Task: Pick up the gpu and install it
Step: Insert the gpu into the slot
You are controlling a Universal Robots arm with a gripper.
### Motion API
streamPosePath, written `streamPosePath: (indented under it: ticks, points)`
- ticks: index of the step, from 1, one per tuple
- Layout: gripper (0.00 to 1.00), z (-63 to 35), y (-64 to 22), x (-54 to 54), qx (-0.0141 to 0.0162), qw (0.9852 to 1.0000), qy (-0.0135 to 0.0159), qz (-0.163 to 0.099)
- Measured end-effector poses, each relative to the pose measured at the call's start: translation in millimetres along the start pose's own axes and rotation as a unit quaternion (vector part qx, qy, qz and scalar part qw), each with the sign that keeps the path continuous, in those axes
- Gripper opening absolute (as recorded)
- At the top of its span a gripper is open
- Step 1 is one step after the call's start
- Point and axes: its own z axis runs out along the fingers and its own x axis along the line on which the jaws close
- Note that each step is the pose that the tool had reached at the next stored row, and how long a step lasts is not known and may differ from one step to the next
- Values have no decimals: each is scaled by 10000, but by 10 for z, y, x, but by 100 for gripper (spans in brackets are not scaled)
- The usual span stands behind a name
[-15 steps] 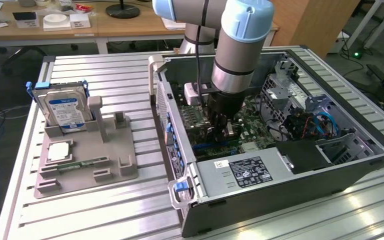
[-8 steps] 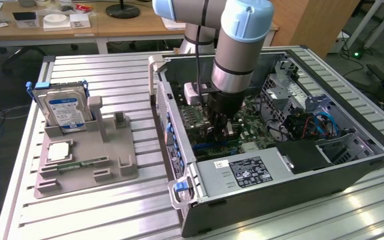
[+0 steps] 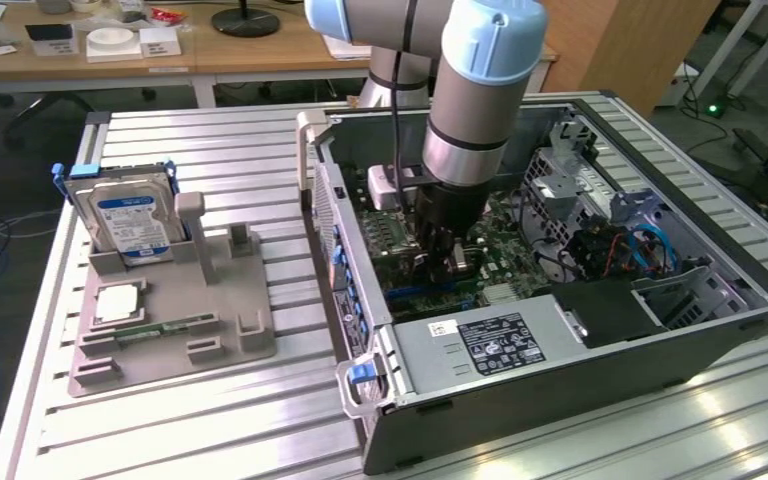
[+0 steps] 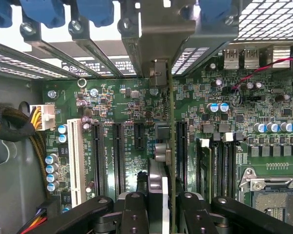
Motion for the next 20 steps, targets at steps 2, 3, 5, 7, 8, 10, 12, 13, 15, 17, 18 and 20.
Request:
streamPosePath:
  ticks: [2, 3, 5, 7, 8, 10, 12, 13, 15, 17, 18, 20]
  points:
    - [28, 2, 0, 1, -1, 10000, 1, -1]
    - [28, 3, 0, 2, -1, 10000, 1, -1]
    - [28, 5, 0, 2, -1, 10000, 2, -1]
    - [28, 10, 0, 1, 0, 10000, 0, -1]
    - [28, 13, -1, 1, 0, 10000, 0, -1]
    - [28, 18, 0, 1, 0, 10000, 1, -1]
    - [28, 21, 0, 1, -1, 10000, 1, -1]
    - [28, 23, 0, 1, -1, 10000, 1, -1]
    - [28, 27, 0, 1, 0, 10000, 1, -1]
    - [28, 31, 0, 1, 0, 10000, 0, -1]
    - [28, 33, 0, 1, 0, 10000, 0, -1]
    - [28, 37, 0, 1, -1, 10000, 2, -1]
